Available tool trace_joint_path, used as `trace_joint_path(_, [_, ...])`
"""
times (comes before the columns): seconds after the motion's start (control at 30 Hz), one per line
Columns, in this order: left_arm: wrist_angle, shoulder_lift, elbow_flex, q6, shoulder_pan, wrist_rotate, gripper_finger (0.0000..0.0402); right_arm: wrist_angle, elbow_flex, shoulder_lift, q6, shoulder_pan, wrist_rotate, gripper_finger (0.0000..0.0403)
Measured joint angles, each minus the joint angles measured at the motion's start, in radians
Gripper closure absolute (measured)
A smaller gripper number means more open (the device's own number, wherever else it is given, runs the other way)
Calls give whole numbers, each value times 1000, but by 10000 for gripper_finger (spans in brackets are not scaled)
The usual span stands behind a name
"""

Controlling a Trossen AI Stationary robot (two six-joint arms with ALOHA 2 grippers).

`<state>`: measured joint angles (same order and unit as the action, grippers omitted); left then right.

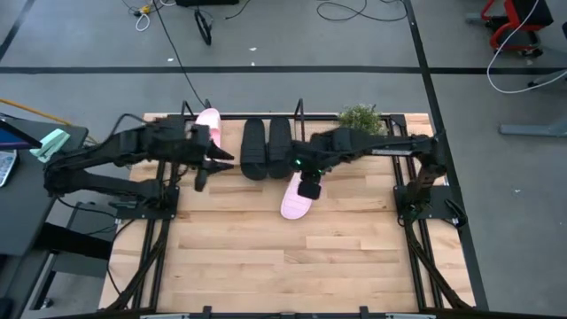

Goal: Pick and place slides into the shelf
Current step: Put the pink slipper onto the shelf

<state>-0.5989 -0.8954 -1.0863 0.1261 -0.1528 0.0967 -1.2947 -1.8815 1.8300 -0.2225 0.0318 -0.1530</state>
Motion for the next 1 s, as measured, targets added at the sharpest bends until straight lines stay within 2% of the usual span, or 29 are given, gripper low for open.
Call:
trace_joint_path(0.2, [-33, -111, 0, 68, 9, 5, 283, 245, 373, -205, -164, -41, -31, 273])
trace_joint_path(0.53, [126, -199, 0, 131, 58, 6, 291, 592, 832, -454, -579, -57, -53, 273])
trace_joint_path(0.7, [150, -199, 0, 155, 68, -7, 294, 746, 1027, -534, -865, -62, -161, 273])
trace_joint_path(0.87, [170, -198, 0, 159, 68, -14, 299, 980, 1190, -576, -1117, -61, -299, 273])
trace_joint_path(1.0, [180, -198, 0, 159, 68, -14, 303, 1137, 1280, -575, -1261, -61, -338, 271])
